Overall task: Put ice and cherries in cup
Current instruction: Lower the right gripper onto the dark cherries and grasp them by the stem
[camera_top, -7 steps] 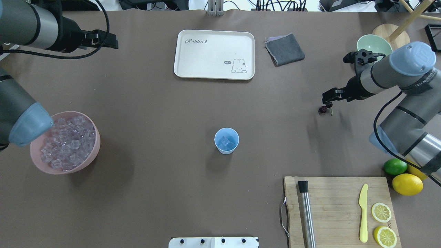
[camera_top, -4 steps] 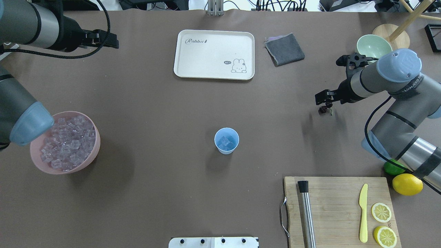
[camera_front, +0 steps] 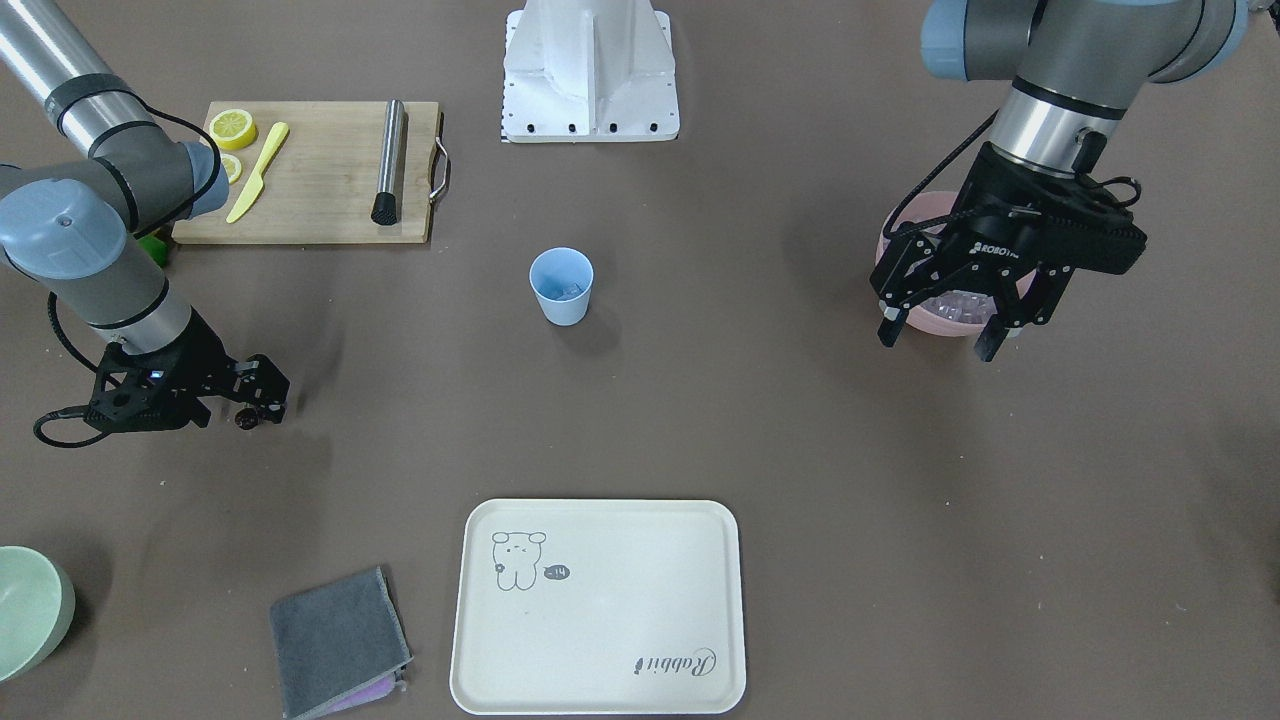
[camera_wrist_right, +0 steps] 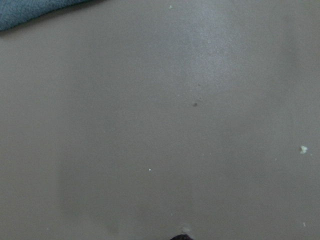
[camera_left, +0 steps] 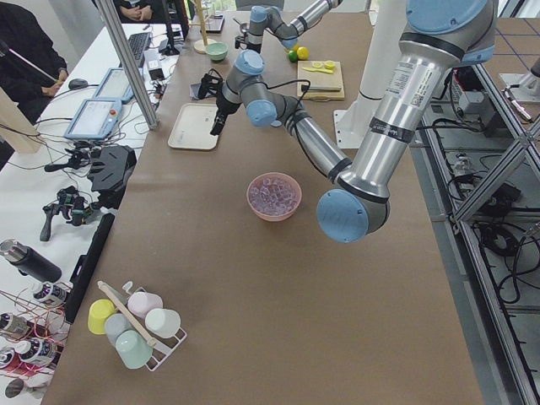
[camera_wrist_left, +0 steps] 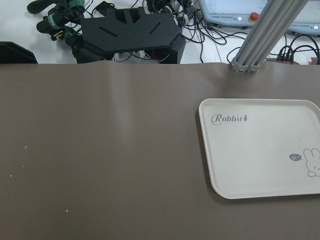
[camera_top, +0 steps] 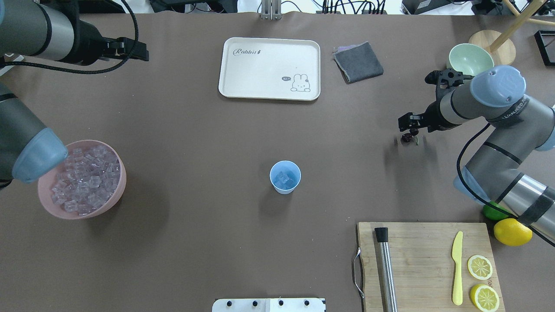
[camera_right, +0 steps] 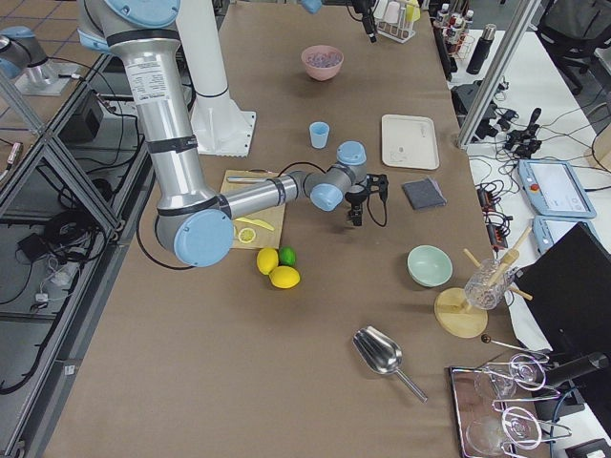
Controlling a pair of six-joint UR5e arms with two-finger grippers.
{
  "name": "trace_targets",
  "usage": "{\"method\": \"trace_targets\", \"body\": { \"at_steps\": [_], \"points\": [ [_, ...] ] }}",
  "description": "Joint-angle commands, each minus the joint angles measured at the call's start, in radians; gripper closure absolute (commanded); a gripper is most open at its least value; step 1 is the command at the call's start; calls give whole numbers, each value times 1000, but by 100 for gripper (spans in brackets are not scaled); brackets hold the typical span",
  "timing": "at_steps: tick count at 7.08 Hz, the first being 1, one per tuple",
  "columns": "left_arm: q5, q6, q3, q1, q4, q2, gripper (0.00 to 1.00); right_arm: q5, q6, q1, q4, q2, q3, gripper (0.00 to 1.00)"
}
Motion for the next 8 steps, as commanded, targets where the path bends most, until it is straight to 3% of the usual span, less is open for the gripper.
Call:
{"method": "trace_targets", "body": {
  "at_steps": [1,2,7,8],
  "points": [
    [-1,2,2,1,0,1,2,-11,4,0,0,-1,0,45],
    [-1,0,3,3,0,-4,2,-13,1,2,0,-9,-2,51],
    [0,21,31,3,0,-17,2,-14,4,0,0,-1,-9,55],
    [-1,26,34,1,0,-24,2,-13,4,0,0,0,-8,66]
  ]
}}
